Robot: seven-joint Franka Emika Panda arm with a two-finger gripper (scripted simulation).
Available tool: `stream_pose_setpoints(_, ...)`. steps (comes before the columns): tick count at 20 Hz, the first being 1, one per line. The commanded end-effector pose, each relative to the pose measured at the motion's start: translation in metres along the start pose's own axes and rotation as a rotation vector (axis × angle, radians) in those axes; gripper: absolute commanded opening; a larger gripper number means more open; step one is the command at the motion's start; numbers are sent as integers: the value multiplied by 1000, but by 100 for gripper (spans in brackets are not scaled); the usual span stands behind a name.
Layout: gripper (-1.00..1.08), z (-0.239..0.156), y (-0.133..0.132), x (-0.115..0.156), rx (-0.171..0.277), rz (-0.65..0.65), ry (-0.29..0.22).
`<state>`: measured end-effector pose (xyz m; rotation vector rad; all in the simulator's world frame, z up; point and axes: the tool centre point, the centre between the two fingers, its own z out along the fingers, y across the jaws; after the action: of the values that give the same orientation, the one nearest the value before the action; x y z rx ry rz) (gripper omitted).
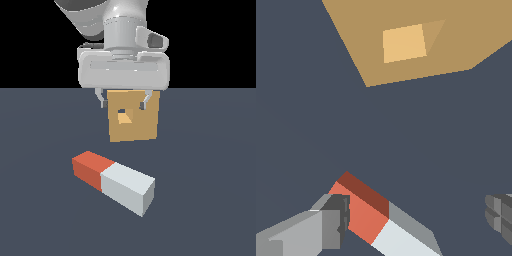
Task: Insert the peg into the horizontal hole in a box.
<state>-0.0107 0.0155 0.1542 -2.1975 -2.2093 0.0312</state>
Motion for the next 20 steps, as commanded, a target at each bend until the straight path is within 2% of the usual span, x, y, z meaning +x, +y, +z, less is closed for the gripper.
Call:
stream_pose_setpoints(1, 100, 0, 0, 0, 0, 0, 0)
stream_pose_setpoints(10, 100, 4, -3, -6, -1, -46, -1)
stream_pose_setpoints(20, 100, 17, -9, -26, -6, -205, -4)
